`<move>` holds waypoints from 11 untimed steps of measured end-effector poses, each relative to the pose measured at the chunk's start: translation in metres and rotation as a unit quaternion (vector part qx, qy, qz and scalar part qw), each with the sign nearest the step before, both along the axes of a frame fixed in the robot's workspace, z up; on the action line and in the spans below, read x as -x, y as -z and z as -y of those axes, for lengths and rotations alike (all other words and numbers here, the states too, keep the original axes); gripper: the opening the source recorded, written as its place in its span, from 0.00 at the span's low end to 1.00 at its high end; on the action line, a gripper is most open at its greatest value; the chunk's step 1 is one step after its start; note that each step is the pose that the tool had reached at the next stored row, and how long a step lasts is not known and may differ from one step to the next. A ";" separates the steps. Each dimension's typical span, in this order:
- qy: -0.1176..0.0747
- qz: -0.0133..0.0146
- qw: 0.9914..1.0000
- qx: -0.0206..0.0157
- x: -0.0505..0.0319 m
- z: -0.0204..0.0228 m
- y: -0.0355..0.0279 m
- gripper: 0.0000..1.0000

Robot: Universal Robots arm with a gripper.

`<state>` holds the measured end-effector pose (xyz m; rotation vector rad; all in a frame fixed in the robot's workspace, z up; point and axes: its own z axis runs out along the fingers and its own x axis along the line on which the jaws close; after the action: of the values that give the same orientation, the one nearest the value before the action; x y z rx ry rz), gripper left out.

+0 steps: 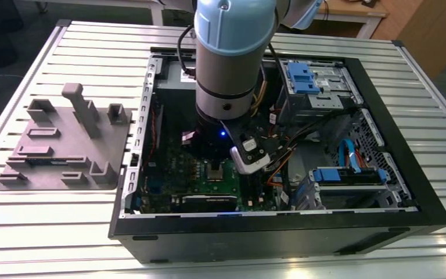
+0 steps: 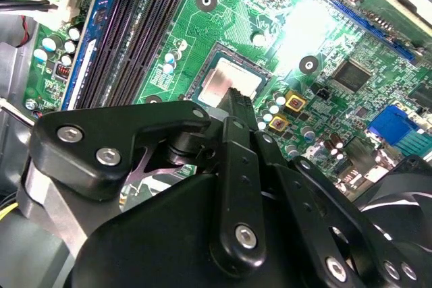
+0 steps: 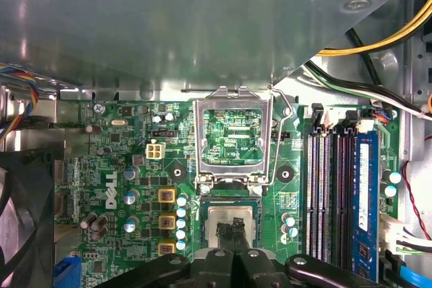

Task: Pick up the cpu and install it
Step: 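Close the cpu cover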

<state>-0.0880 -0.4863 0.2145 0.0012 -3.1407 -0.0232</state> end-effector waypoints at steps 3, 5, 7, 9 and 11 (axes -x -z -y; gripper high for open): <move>0.000 0.000 1.000 0.000 0.0000 0.0000 0.0000 0.10; 0.000 0.000 1.000 0.000 0.0000 0.0000 0.0000 0.10; -0.002 0.000 1.000 0.000 0.0000 0.0000 0.0000 0.10; -0.005 0.000 1.000 0.000 0.0003 0.0001 -0.0017 0.10; -0.005 0.000 1.000 0.002 0.0005 0.0000 -0.0064 0.10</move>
<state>-0.0885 -0.4863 0.2209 0.0172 -3.1404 -0.0165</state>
